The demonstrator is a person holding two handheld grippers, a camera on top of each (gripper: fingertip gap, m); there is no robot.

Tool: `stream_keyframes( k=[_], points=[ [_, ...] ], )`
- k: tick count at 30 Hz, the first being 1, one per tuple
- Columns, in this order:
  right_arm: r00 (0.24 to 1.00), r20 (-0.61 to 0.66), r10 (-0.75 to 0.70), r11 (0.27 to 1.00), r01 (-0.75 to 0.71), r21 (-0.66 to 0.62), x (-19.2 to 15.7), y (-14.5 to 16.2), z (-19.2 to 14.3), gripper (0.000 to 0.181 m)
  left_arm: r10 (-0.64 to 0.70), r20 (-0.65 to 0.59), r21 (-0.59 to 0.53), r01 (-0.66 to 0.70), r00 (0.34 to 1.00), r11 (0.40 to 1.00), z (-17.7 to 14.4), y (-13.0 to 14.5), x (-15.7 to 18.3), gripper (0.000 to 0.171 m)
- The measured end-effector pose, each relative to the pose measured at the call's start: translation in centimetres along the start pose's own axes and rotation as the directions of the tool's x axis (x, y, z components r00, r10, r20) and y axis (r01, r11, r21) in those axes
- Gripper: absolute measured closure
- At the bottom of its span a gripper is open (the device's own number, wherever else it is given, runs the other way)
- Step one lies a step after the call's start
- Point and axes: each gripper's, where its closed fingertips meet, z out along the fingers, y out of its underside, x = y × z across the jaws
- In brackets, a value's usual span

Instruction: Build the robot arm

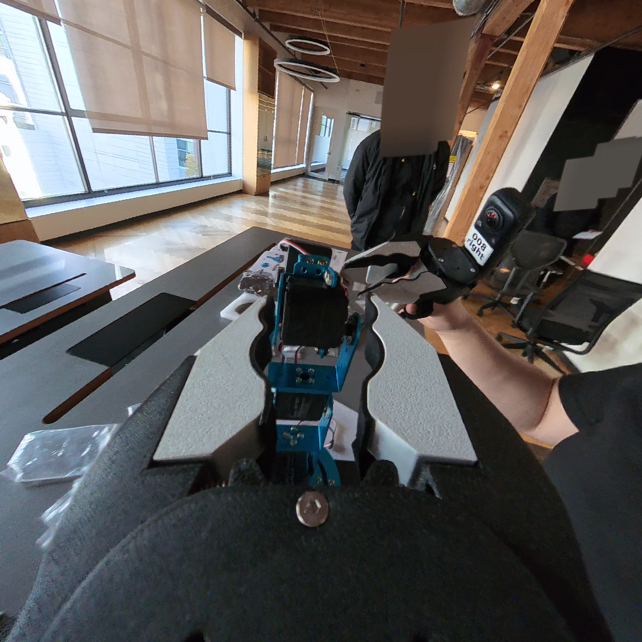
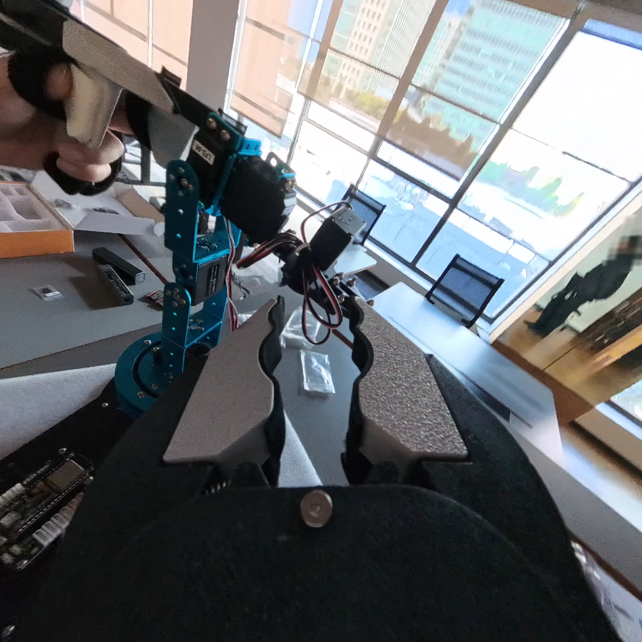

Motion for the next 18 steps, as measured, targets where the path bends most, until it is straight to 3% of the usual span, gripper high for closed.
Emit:
stream_keyframes(
  k=[3,6,8,10,15,18],
  points=[
    [0.999,-0.015,-0.028,0.998,0.029,0.062,-0.1,-0.7,0.4,0.143,0.046,0.046,-0.041,-0.044,0.998,0.998,-1.2,-0.3,-0.1,0.122],
    [0.994,-0.015,-0.112,0.993,0.112,-0.034,0.1,0.6,1.9,0.141,0.077,0.075,-0.084,-0.071,0.994,0.994,-2.0,-0.4,0.0,0.122],
    [0.985,0.020,-0.171,0.983,0.172,-0.070,-0.2,0.9,2.2,0.163,0.094,0.091,-0.108,-0.084,0.991,0.991,-2.4,-0.4,0.0,0.123],
    [0.977,0.054,-0.204,0.974,0.208,-0.090,-0.1,0.7,2.1,0.166,0.103,0.108,-0.121,-0.089,0.989,0.989,-2.9,-0.4,0.1,0.124],
    [0.983,0.118,-0.138,0.989,0.144,-0.044,2.2,-3.0,1.3,0.168,0.131,0.120,-0.163,-0.111,0.984,0.980,-3.2,-0.9,1.0,0.126],
    [0.983,0.167,-0.074,0.993,0.088,-0.078,4.2,-4.3,1.4,0.168,0.131,0.095,-0.217,-0.108,0.987,0.970,-2.2,-1.2,1.8,0.129]
  ],
)
